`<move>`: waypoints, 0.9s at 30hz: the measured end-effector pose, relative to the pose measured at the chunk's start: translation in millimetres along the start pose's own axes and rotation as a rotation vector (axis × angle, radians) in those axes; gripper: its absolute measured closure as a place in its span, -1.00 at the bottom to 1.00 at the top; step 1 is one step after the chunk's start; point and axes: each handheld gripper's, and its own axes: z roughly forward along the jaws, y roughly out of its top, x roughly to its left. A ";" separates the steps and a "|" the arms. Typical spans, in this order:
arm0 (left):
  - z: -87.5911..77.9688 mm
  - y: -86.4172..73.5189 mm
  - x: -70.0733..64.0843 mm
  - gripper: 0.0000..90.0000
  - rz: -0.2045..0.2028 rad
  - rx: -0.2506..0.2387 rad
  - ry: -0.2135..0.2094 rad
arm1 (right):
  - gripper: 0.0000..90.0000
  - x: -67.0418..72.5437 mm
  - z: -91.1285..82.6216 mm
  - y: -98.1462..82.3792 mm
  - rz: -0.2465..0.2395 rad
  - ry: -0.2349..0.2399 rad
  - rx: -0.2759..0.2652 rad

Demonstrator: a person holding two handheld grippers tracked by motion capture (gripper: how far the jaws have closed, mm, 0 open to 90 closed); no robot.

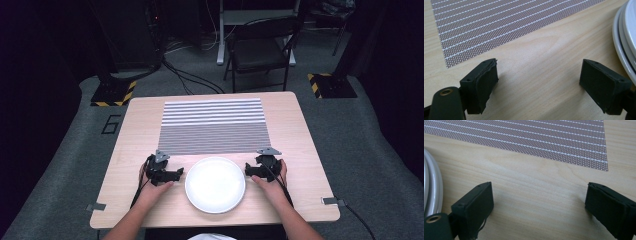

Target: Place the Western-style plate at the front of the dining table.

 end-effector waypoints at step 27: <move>0.3 0.4 1.9 -0.67 0.005 0.000 -0.004 | -0.85 0.1 0.0 0.2 -0.004 -0.004 0.006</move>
